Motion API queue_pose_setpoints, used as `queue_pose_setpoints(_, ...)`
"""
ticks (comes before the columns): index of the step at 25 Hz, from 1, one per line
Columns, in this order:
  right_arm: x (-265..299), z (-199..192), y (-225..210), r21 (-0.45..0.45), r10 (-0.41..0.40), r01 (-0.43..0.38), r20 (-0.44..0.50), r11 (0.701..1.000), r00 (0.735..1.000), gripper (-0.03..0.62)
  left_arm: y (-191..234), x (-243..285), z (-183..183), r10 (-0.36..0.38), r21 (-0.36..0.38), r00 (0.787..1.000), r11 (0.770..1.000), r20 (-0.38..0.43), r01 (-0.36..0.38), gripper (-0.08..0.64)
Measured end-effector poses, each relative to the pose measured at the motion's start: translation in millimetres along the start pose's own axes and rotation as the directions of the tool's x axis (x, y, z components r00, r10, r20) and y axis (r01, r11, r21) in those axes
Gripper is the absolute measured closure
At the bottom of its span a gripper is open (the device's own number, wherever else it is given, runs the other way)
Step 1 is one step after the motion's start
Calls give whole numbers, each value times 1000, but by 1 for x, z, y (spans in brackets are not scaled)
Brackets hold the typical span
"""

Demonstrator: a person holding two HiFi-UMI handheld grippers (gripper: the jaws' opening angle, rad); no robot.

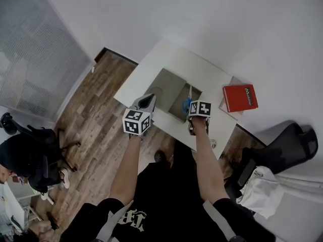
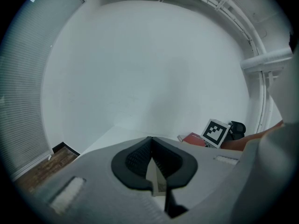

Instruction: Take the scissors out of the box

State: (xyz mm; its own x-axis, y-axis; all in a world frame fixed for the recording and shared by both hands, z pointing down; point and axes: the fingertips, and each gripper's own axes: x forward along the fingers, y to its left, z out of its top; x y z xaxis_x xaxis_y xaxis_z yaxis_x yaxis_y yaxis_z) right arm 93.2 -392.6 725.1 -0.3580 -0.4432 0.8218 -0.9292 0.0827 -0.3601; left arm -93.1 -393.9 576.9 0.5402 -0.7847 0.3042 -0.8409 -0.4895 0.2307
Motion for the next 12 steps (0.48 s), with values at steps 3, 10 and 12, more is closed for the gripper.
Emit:
queue_pose_setpoints(3, -14, 14, 10, -42, 26, -24, 46, 999, 999, 514, 0, -1, 7, 12, 2, 1000, 1000, 5, -12, 561)
queue_pose_setpoints(10, -47, 44, 26, -123, 75, -58, 134, 991, 988, 514, 3, -2, 32, 40, -8, 999, 999, 33, -40, 561)
queue_pose_setpoints(12, -56, 51, 30, -145, 88, -65, 156, 987, 984, 514, -1, -3, 41, 37, -8, 999, 999, 41, -36, 561)
